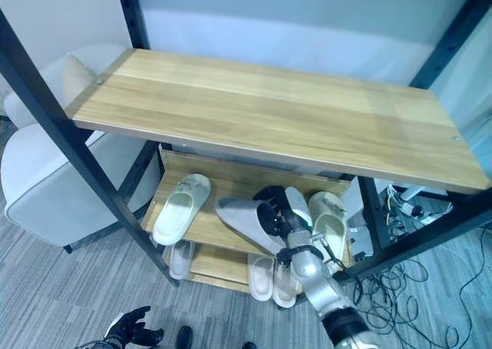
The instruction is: Arrange the slippers neatly on the shoe rack.
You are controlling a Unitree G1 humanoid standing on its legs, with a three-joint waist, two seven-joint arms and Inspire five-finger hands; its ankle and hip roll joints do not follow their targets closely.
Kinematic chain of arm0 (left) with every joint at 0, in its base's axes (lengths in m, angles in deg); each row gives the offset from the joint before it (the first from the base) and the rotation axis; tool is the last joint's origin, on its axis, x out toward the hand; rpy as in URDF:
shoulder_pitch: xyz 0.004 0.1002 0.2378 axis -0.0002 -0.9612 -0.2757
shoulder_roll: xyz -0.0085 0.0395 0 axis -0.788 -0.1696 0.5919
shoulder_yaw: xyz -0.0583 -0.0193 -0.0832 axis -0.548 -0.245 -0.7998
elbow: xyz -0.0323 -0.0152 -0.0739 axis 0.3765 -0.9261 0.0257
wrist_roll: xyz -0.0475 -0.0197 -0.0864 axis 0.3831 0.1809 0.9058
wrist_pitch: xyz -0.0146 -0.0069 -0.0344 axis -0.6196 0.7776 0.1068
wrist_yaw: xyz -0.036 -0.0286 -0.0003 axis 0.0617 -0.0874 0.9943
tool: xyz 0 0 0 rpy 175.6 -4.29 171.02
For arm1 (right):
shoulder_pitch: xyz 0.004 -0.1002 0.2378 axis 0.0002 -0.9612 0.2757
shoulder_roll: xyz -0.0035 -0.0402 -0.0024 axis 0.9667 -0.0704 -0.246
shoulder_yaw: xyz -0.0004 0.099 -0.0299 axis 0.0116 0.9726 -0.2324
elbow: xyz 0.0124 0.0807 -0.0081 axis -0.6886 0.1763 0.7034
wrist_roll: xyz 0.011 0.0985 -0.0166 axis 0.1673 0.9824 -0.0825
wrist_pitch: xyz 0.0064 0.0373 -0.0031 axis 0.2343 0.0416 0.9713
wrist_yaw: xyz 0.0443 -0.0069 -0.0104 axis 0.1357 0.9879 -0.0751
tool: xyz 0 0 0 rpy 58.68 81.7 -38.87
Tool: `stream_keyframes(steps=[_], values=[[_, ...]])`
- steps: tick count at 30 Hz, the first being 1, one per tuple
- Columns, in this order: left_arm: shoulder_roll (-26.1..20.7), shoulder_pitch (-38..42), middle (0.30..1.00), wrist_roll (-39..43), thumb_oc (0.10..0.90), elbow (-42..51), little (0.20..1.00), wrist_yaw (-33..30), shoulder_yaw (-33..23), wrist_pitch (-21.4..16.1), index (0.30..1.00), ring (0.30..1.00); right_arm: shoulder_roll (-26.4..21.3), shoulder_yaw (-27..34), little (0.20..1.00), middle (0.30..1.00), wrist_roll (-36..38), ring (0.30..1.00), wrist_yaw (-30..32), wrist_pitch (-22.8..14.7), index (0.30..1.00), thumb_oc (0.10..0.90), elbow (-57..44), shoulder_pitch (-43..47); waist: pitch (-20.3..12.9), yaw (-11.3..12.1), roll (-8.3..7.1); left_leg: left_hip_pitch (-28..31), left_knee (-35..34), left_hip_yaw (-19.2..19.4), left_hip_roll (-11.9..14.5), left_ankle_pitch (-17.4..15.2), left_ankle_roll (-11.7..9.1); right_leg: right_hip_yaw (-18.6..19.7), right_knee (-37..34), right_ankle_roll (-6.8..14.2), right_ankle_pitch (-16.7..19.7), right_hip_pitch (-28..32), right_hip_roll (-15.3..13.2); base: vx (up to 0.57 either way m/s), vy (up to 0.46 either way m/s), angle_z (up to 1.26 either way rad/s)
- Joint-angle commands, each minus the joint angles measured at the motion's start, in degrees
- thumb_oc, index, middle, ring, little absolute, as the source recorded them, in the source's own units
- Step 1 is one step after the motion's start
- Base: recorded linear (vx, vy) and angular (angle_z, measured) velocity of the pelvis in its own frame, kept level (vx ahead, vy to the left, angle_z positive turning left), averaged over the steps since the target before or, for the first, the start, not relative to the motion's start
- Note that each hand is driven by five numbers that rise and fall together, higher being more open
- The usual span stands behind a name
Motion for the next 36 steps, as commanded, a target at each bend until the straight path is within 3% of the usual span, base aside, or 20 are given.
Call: stream_keyframes(steps=[1,11,13,16,20,22,23,27,31,36], values=[[2.11,-0.99,0.9,-2.16,0.8,-4.87,0.9,0.37,3.97,0.49,0.9,0.9,-3.65,4.3,0.3,0.3,-0.86,0.3,1.31,-5.18,0.3,0.4,-7.92,3.06,-3.17,0.37,0.8,1.41,0.14,0.28,0.53,-4.57,-2.64,0.97,0.36,2.89,-3.2,-0.19,1.02,-0.03,-0.038,-0.03],[2.87,-1.2,0.9,-2.64,0.8,-4.66,0.9,1.17,3.68,0.6,0.9,0.9,-3.02,6.88,0.3,0.3,1.65,0.3,-2.43,-8.25,0.3,0.4,-17.97,-4.14,-2.98,-2.99,2.2,1.05,0.14,0.83,1.53,-3.71,-3.29,2.77,0.36,2.16,-3.89,-0.73,2.32,-0.06,-0.06,-0.07],[2.92,-0.27,0.9,-2.53,0.8,-3.73,0.9,1.33,4.52,0.59,0.9,0.9,-3.49,7.73,0.3,0.3,3.01,0.3,-2.79,-8.62,0.3,0.4,-19.13,-4.99,-1.52,-4.21,2.33,-0.74,0.7,0.05,1.9,-2.66,-3.56,3.72,0.36,1.75,-4.05,-1.81,2.9,-0.2,-0.07,0.05],[3.06,1.61,0.9,-2.27,0.8,-2.79,0.9,1.52,5.63,0.51,0.9,0.9,-4.45,8.26,0.3,0.3,4.05,0.3,-3.38,-9.02,0.3,0.4,-19.32,-5.3,0.43,-5.2,1.86,-5.91,7.23,-0.94,1.74,-3.06,-4.41,3.47,0.36,1.17,-3.72,-2.59,2.51,-0.19,-0.038,0.31],[3.55,2.27,0.9,-1.97,0.8,-2.2,0.9,1.65,6.35,0.41,0.9,0.9,-5.12,8.63,0.3,0.3,4.75,0.3,-3.92,-8.96,0.3,0.4,-18.72,-5.48,0.62,-5.73,1.85,-7.19,7.92,-1.39,2.59,-2.78,-4.99,3.13,0.36,1.07,-2.85,-2.75,2.04,-0.04,0.056,0.19],[3.69,2.36,0.9,-2.51,0.8,-3.14,0.9,1.33,6.39,0.27,0.9,0.9,-4.78,8.36,0.3,0.3,5.87,0.3,-4.42,-9.02,0.3,0.4,-18.28,-5.74,0.67,-6.24,1.67,-7.05,7.51,-1.43,5.15,-2.3,-5.55,3.61,0.36,1.79,-1.77,-3.26,0.95,-0.03,0.17,-0.01],[3.71,2.36,0.9,-2.51,0.8,-3.16,0.9,1.33,6.37,0.25,0.9,0.9,-4.8,8.35,0.3,0.3,5.88,0.3,-4.43,-9.02,0.3,0.4,-18.29,-5.73,0.7,-6.19,1.7,-6.94,7.37,-1.38,5.2,-2.26,-5.58,3.66,0.36,1.77,-1.76,-3.24,1.0,-0.02,0.2,-0.17],[4.37,2.17,0.9,-3.41,0.8,-4.18,0.9,1.28,6.21,0.13,0.9,0.9,-5.42,7.85,0.3,0.3,4.91,0.3,-5.3,-8.82,0.3,0.4,-17.33,-5.41,-0.65,-6.77,3.77,-2.19,1.01,-1.86,5.89,-2.38,-6.19,4.31,0.37,2.83,-1.03,-4.31,0.75,0.02,0.194,-0.21],[4.0,2.37,0.9,-3.23,0.8,-4.25,0.9,1.1,5.81,-0.17,0.9,0.9,-4.81,7.35,0.3,0.3,5.1,0.3,-6.11,-8.23,0.3,0.4,-17.18,-4.53,-0.41,-7.28,4.11,-1.37,1.2,-0.9,3.76,-3.51,-4.96,5.91,0.42,4.76,1.64,-6.9,-2.37,-0.05,0.267,-0.32],[3.76,1.78,0.9,-2.81,0.8,-5.2,0.9,0.69,4.18,-0.31,0.9,0.9,-3.34,5.85,0.3,0.3,3.94,0.3,-6.53,-7.89,0.3,0.4,-16.79,-3.12,0.38,-6.19,3.52,-2.02,2.96,1.77,1.16,-5.42,-2.81,7.07,0.39,6.94,4.78,-10.27,-5.97,-0.09,0.212,-0.36]])
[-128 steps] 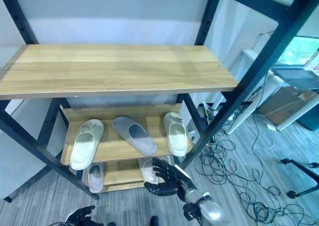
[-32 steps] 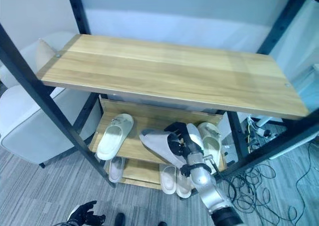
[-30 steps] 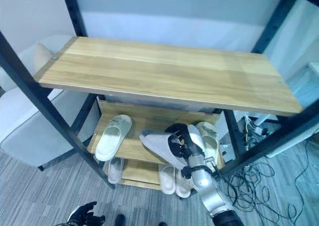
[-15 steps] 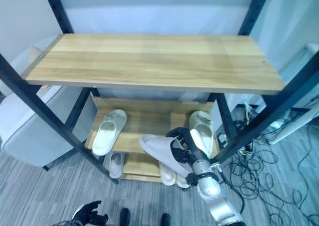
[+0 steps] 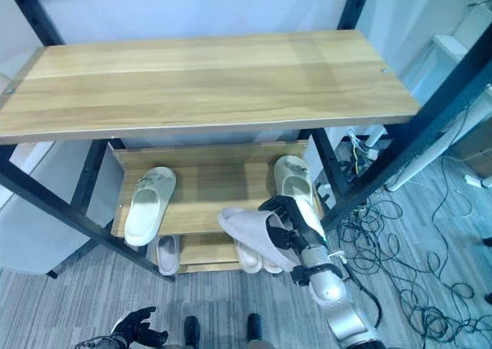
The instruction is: Arrange the slippers neatly on the shoe rack.
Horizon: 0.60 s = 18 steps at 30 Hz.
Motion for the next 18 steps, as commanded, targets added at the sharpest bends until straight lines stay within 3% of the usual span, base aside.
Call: stream_keyframes(steps=[1,5,10,12,15,18], values=[[2.67,-1.02,0.9,-0.31,0.8,-2.98,0.9,0.17,1.91,-1.5,0.9,0.9,0.33,0.12,0.3,0.3,0.06,0.3,0.94,-4.8,0.3,0.4,-5.88,7.76,-2.6,2.31,0.0,-0.91,3.41,-3.86,1.99,-6.1,-3.76,-0.01,0.6,8.23,1.86,-6.64,-4.83,-0.19,0.227,-0.35],[1.54,-1.35,0.9,0.7,0.8,-2.18,0.9,0.25,0.91,-1.33,0.9,0.9,0.71,-1.01,0.3,0.3,-0.35,0.3,1.15,-5.01,0.3,0.4,-5.1,9.08,-1.56,3.87,-0.4,-3.14,4.84,-2.47,1.18,-5.51,-2.34,-2.27,6.08,5.95,-0.75,-8.17,-3.57,-0.16,0.138,-0.72],[0.38,-2.15,0.9,0.05,0.8,-1.87,0.9,0.53,0.36,-1.01,0.9,0.9,0.1,-0.21,0.3,0.3,-0.93,0.3,1.24,-5.96,0.3,0.4,-6.83,7.65,-2.94,5.6,-0.96,-4.65,3.79,-1.22,0.23,-3.26,-1.47,-3.0,11.7,2.66,-9.38,-2.76,3.64,-0.08,0.065,-0.06],[0.46,-2.39,0.9,0.57,0.8,-0.88,0.9,0.76,0.48,-1.13,0.9,0.9,0.05,-0.58,0.3,0.3,-1.3,0.3,1.58,-5.97,0.3,0.4,-6.36,7.75,-3.27,7.04,-1.58,-4.95,3.8,-0.95,-0.29,-2.91,-1.65,-3.62,10.31,1.79,-9.99,-1.24,4.65,-0.06,-0.047,0.03],[0.81,-2.77,0.9,0.52,0.8,-0.3,0.9,0.88,0.5,-1.23,0.9,0.9,-0.07,-0.38,0.3,0.3,-1.16,0.3,1.81,-5.91,0.3,0.4,-6.41,7.08,-3.69,6.83,-2.36,-5.83,5.25,-1.57,-0.67,-3.11,-2.0,-2.47,6.22,1.31,-9.94,1.16,5.66,-0.05,-0.073,0.02],[1.33,-2.05,0.9,1.44,0.8,1.15,0.9,0.97,1.95,-1.19,0.9,0.9,-1.3,0.64,0.3,0.3,0.32,0.3,2.34,-5.53,0.3,0.4,-5.97,7.03,-1.52,6.79,-2.51,-11.24,12.47,-4.0,-1.1,-2.56,-5.34,-2.18,2.19,0.69,-8.63,2.21,6.15,-0.17,-0.05,0.29]])
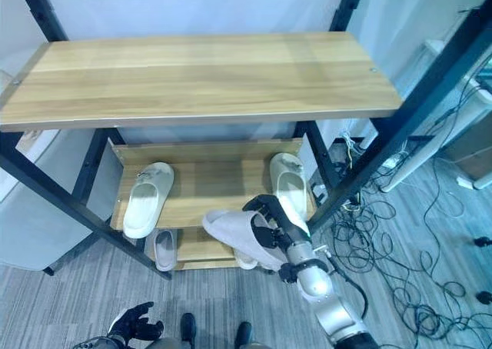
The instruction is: Arrange the slippers neatly on the shoe rack.
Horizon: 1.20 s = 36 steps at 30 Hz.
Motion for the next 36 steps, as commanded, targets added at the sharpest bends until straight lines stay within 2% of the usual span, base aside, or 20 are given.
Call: stream_keyframes(steps=[1,6,8,10,11,12,15,18,23,25,27,30,32,34,36], values=[[1.8,-0.32,0.9,0.06,0.8,-2.87,0.9,1.24,4.31,-0.42,0.9,0.9,-2.12,4.48,0.3,0.3,2.01,0.3,2.95,-5.31,0.3,0.4,-6.05,4.41,-1.14,-0.54,-1.76,-8.3,7.29,-5.71,-5.53,-3.23,-2.54,3.05,-6.81,6.64,0.31,4.03,-0.71,-0.12,-0.014,0.41],[2.48,-1.01,0.9,-0.85,0.8,-4.94,0.9,1.46,4.32,0.39,0.9,0.9,-2.49,5.83,0.3,0.3,2.38,0.3,2.32,-4.76,0.3,0.4,-6.08,2.51,-1.86,-2.48,-1.74,-4.93,5.82,-6.68,-2.8,-4.97,-1.49,1.4,-6.71,7.08,1.63,3.63,-2.01,-0.06,0.052,0.28],[2.63,-0.78,0.9,-1.55,0.8,-5.29,0.9,1.26,4.69,0.39,0.9,0.9,-2.74,5.9,0.3,0.3,2.62,0.3,2.06,-4.77,0.3,0.4,-5.67,2.26,-2.02,-3.09,-1.98,-4.21,5.35,-7.23,-0.95,-4.71,-1.99,1.26,-6.61,7.54,2.16,3.16,-2.83,-0.06,0.133,0.03],[2.92,-0.42,0.9,-1.93,0.8,-5.3,0.9,1.07,5.09,0.23,0.9,0.9,-2.65,5.81,0.3,0.3,2.9,0.3,2.03,-4.63,0.3,0.4,-5.11,2.39,-2.41,-3.56,-1.37,-2.99,3.16,-8.15,0.41,-4.1,-2.71,0.91,-6.99,8.05,2.55,2.78,-2.98,-0.06,0.122,-0.18],[2.95,-0.42,0.9,-1.93,0.8,-5.31,0.9,1.06,5.09,0.23,0.9,0.9,-2.68,5.79,0.3,0.3,2.9,0.3,2.04,-4.64,0.3,0.4,-5.09,2.4,-2.41,-3.61,-1.32,-2.87,2.91,-8.2,0.46,-3.98,-2.75,0.86,-7.02,8.03,2.57,2.83,-2.93,-0.03,0.237,-0.09],[3.35,-0.3,0.9,-2.03,0.8,-5.42,0.9,1.1,5.48,0.12,0.9,0.9,-2.93,5.95,0.3,0.3,2.75,0.3,2.12,-4.67,0.3,0.4,-4.38,2.55,-3.52,-4.15,0.08,-0.35,-2.07,-8.12,0.92,-3.59,-3.4,0.45,-7.09,8.59,2.84,2.4,-3.33,0.0,0.169,0.0],[3.33,-0.02,0.9,-2.79,0.8,-5.93,0.9,1.04,5.66,0.06,0.9,0.9,-2.72,6.4,0.3,0.3,2.15,0.3,2.15,-4.14,0.3,0.4,-4.04,2.45,-3.73,-4.87,0.69,2.08,-4.18,-8.16,-0.21,-3.62,-3.16,1.08,-6.55,9.34,4.11,1.1,-4.71,-0.04,0.251,0.08],[3.37,-0.26,0.9,-3.18,0.8,-6.57,0.9,1.08,5.35,0.06,0.9,0.9,-2.29,6.41,0.3,0.3,1.34,0.3,1.94,-3.92,0.3,0.4,-4.16,2.18,-3.74,-5.01,0.61,2.43,-3.92,-7.5,-1.17,-4.21,-2.5,1.47,-6.56,10.03,4.87,0.72,-5.98,-0.03,0.173,0.06],[2.95,-0.25,0.9,-3.18,0.8,-7.98,0.9,0.85,3.98,0.02,0.9,0.9,-0.75,4.89,0.3,0.3,0.46,0.3,1.39,-3.56,0.3,0.4,-3.78,3.26,-3.05,-4.31,0.22,1.63,-1.74,-5.46,-3.03,-6.01,-0.48,2.82,-6.24,11.76,7.41,-1.96,-9.24,-0.08,0.185,-0.13],[2.35,0.03,0.9,-2.41,0.8,-7.24,0.9,0.72,3.56,0.09,0.9,0.9,-0.37,3.94,0.3,0.3,0.36,0.3,1.55,-3.42,0.3,0.4,-3.06,4.57,-2.24,-3.85,0.27,0.87,-0.73,-4.78,-3.08,-5.97,0.03,2.65,-4.21,11.73,7.41,-3.73,-9.77,-0.15,0.12,-0.57],[2.02,0.2,0.9,-2.03,0.8,-6.9,0.9,0.68,3.26,0.15,0.9,0.9,-0.29,3.7,0.3,0.3,0.44,0.3,1.47,-3.42,0.3,0.4,-2.92,4.97,-2.15,-3.61,0.2,0.24,-0.35,-4.49,-3.08,-5.8,0.3,2.81,-2.7,11.38,6.63,-4.08,-9.62,-0.11,0.043,-0.32],[0.79,-0.04,0.9,-1.06,0.8,-5.51,0.9,0.81,2.5,0.25,0.9,0.9,-0.28,4.44,0.3,0.3,0.18,0.3,1.56,-3.73,0.3,0.4,-3.43,4.24,-2.83,-2.39,-0.26,-1.88,-0.31,-3.86,-3.3,-4.35,0.75,3.84,1.99,9.54,1.92,-1.49,-7.03,-0.13,0.019,-0.07],[0.58,-0.27,0.9,-1.14,0.8,-5.49,0.9,0.75,2.33,0.28,0.9,0.9,-0.37,4.57,0.3,0.3,-0.1,0.3,1.65,-3.86,0.3,0.4,-3.85,3.96,-3.37,-1.77,-0.53,-2.18,-0.52,-3.66,-3.43,-4.16,0.74,3.91,1.94,9.45,0.82,0.09,-6.51,-0.09,-0.051,-0.04],[0.47,-0.86,0.9,-0.47,0.8,-4.59,0.9,0.63,1.97,0.17,0.9,0.9,-0.2,3.84,0.3,0.3,-0.81,0.3,2.1,-4.04,0.3,0.4,-3.74,4.58,-4.34,0.9,-1.21,-4.31,-0.97,-2.54,-3.34,-2.48,0.29,2.84,-0.41,9.21,-0.47,3.91,-5.73,-0.14,-0.091,-0.15],[0.62,-1.08,0.9,-0.21,0.8,-4.58,0.9,0.78,1.94,0.2,0.9,0.9,-0.22,3.73,0.3,0.3,-0.55,0.3,2.25,-4.05,0.3,0.4,-3.53,4.78,-4.81,1.37,-1.52,-4.63,-1.61,-2.64,-3.07,-1.55,-0.08,2.19,-2.94,9.06,-0.64,4.51,-5.35,-0.06,-0.092,-0.24]])
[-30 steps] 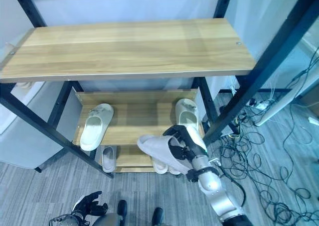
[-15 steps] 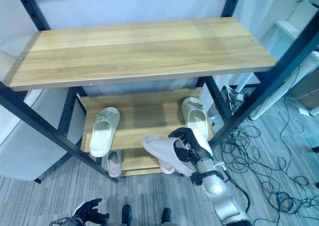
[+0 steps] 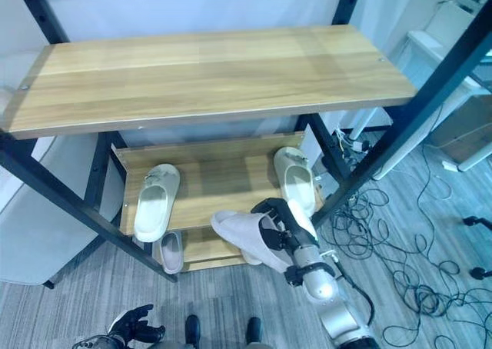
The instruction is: Arrange the slippers neatly on the shoe rack.
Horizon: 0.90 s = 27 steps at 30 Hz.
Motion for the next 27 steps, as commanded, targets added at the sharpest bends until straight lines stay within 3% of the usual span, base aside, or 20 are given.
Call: stream_keyframes(steps=[1,5,8,10,12,13,19,27], values=[[1.02,-2.25,0.9,0.51,0.8,-3.36,0.9,-0.01,2.09,-0.41,0.9,0.9,-0.99,1.74,0.3,0.3,0.38,0.3,2.45,-4.73,0.3,0.4,-4.51,5.92,-5.4,1.4,-0.68,-8.12,3.6,-3.07,-0.84,-0.19,-4.02,-0.55,-3.29,2.31,-3.47,4.62,0.69,-0.07,-0.132,-0.09],[2.6,-1.07,0.9,1.12,0.8,-2.67,0.9,0.15,4.18,-0.38,0.9,0.9,-2.4,2.88,0.3,0.3,2.04,0.3,3.37,-4.6,0.3,0.4,-4.27,5.98,-1.94,0.34,-0.02,-13.48,6.38,-5.37,-0.62,2.94,-7.3,-0.46,-6.34,1.15,-2.9,4.02,3.52,-0.23,-0.116,0.27],[3.15,-1.11,0.9,0.56,0.8,-3.13,0.9,0.34,4.95,-0.33,0.9,0.9,-2.78,3.26,0.3,0.3,2.57,0.3,3.51,-4.62,0.3,0.4,-3.94,5.82,-1.43,-0.27,-0.02,-13.6,7.76,-6.6,-1.05,1.77,-6.69,-1.57,-6.41,1.03,-2.01,3.76,3.37,-0.15,-0.047,0.57],[3.39,-1.31,0.9,-0.36,0.8,-4.08,0.9,0.46,5.0,-0.02,0.9,0.9,-3.08,3.63,0.3,0.3,2.66,0.3,2.79,-4.64,0.3,0.4,-4.49,4.46,-1.82,-1.52,-0.73,-10.71,9.09,-7.81,-1.03,-1.74,-5.56,-2.74,-5.68,1.18,-0.7,2.59,1.93,-0.09,0.035,0.24],[3.35,-1.08,0.9,-0.42,0.8,-4.01,0.9,0.38,4.94,-0.06,0.9,0.9,-3.1,3.42,0.3,0.3,2.73,0.3,2.52,-4.72,0.3,0.4,-4.55,4.26,-1.9,-1.93,-0.88,-9.57,9.46,-8.34,-0.85,-3.04,-5.44,-2.99,-5.37,1.21,-0.41,2.03,1.45,-0.06,0.087,0.11],[3.64,-0.8,0.9,-0.4,0.8,-3.65,0.9,0.19,5.27,-0.1,0.9,0.9,-2.77,3.12,0.3,0.3,2.67,0.3,2.13,-4.5,0.3,0.4,-3.98,4.15,-2.43,-2.98,-0.21,-7.05,8.56,-9.23,-0.25,-3.7,-5.39,-3.29,-4.95,1.55,-0.13,0.98,1.42,-0.01,0.135,0.05],[3.32,-0.76,0.9,-1.73,0.8,-3.76,0.9,0.19,5.8,-0.32,0.9,0.9,-2.39,3.34,0.3,0.3,2.35,0.3,1.46,-4.45,0.3,0.4,-4.04,3.36,-4.37,-4.1,0.72,-2.9,3.15,-7.38,-0.63,-4.04,-5.02,-2.87,-4.85,2.5,0.69,1.17,0.35,0.03,0.104,-0.06],[2.77,-1.75,0.9,-1.48,0.8,-5.32,0.9,-0.28,3.11,-0.06,0.9,0.9,-0.67,2.55,0.3,0.3,2.89,0.3,-1.35,-4.63,0.3,0.4,-7.67,0.31,-5.43,-3.86,0.42,-1.4,4.61,-5.16,-1.54,-6.01,-3.47,-1.07,-3.67,3.1,1.02,1.63,-1.66,0.01,0.085,-0.13]])
